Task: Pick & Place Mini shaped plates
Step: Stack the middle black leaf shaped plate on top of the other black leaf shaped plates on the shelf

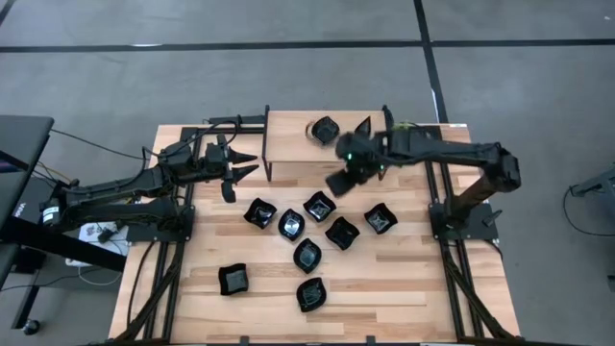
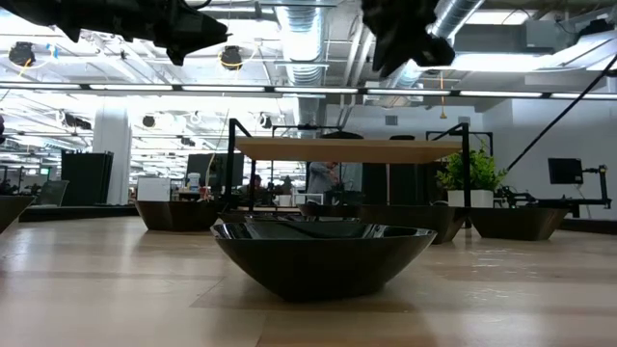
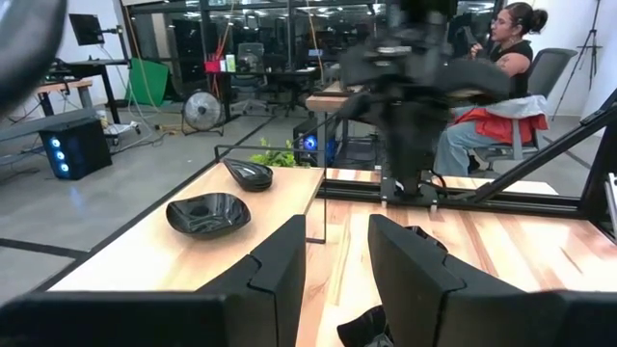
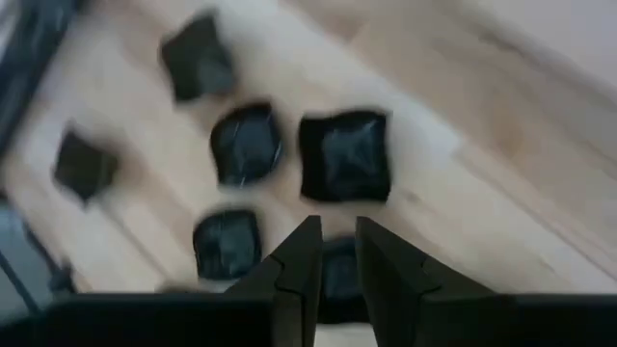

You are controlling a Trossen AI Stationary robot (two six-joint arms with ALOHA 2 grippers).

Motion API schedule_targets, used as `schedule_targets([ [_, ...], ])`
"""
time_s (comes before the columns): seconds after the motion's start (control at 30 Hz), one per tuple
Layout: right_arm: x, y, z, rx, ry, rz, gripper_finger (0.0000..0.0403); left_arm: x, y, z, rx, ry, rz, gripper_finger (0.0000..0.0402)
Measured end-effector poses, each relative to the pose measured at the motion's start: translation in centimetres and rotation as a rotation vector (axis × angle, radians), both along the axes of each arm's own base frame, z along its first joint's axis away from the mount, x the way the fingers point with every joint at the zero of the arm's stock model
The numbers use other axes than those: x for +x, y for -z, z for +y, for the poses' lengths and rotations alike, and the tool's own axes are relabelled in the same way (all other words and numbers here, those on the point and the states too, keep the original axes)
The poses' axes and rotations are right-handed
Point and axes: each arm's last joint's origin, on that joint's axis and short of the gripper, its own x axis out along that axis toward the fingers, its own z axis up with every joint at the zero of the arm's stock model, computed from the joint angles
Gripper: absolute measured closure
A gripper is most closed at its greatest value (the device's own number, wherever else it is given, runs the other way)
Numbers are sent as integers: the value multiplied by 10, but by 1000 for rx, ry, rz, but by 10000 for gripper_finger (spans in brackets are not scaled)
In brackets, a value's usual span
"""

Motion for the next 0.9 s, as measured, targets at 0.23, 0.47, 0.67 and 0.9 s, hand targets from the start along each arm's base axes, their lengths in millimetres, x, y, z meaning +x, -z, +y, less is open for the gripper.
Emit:
schedule_targets([
  [0.23, 22, 15, 39, -94, -232, 5, 339, 1, 0, -3, -9, 17, 1, 284],
  [0.47, 46, 44, 62, -141, -420, 57, 339, 2, 0, -7, -77, 37, -10, 284],
  [0.67, 63, 80, 80, -126, -522, 164, 339, 2, 0, -7, -135, 41, -21, 284],
  [0.9, 85, 114, 92, -66, -673, 151, 339, 2, 0, -7, -141, 66, -20, 284],
])
